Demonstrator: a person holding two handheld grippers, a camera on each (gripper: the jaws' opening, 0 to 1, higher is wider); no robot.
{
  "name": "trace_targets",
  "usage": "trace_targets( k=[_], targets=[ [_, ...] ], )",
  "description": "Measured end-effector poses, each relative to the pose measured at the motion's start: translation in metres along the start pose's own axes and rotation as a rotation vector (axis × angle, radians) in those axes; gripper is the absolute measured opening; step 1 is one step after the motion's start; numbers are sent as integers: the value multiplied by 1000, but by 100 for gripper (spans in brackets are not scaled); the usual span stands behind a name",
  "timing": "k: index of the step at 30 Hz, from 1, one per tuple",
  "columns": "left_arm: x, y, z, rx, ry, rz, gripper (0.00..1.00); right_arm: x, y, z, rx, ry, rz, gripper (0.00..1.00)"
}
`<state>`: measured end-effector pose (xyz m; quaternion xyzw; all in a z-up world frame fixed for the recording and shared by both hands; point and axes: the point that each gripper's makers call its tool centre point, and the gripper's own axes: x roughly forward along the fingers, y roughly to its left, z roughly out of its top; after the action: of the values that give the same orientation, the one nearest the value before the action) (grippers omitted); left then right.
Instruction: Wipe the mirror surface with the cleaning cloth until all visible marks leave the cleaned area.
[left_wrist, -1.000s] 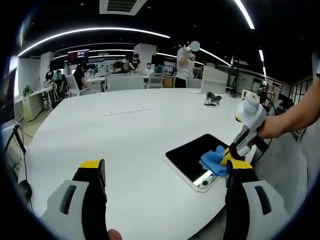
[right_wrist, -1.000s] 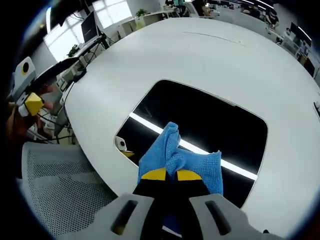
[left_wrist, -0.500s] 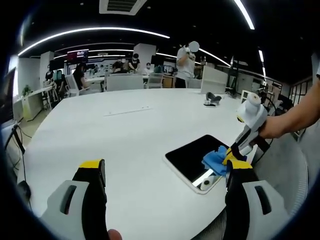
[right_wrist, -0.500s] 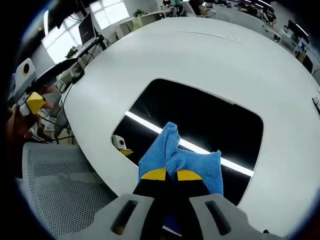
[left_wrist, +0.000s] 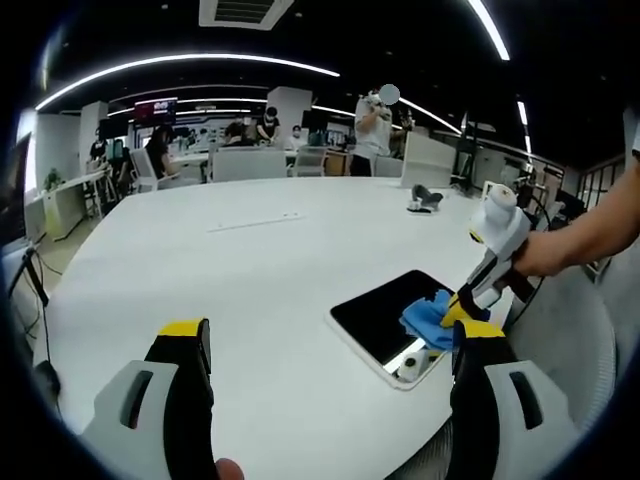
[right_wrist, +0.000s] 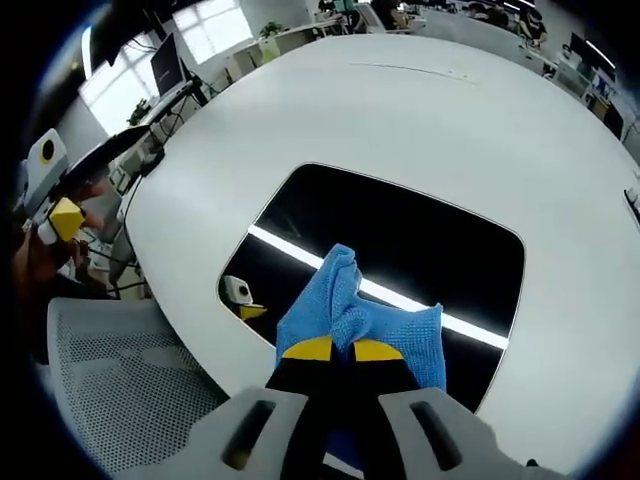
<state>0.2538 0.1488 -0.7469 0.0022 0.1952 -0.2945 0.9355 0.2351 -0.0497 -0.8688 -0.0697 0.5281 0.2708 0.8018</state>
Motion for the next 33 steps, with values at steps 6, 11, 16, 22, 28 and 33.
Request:
trace_targets(
  k=[6, 11, 16, 22, 28, 33],
  targets=[
    [-1, 4, 1, -7, -6, 10, 99, 4, -4, 8, -39, -5, -24, 0],
    [0, 6, 1, -11, -6, 13, 99, 6, -9, 16, -54, -11, -36, 0],
    [2, 6, 2, -2, -2, 6, 99, 11, -15, 27, -58, -18, -48, 0],
    [3, 13, 3, -2, 3, 11, 99, 16, -22, 39, -55, -26, -56, 0],
    [7, 14, 4, -3, 5, 9, 99, 20, -29, 50, -59, -24, -68, 0],
    [9, 15, 5, -7, 1, 5, 99, 23, -33, 58, -62, -25, -81, 0]
  ],
)
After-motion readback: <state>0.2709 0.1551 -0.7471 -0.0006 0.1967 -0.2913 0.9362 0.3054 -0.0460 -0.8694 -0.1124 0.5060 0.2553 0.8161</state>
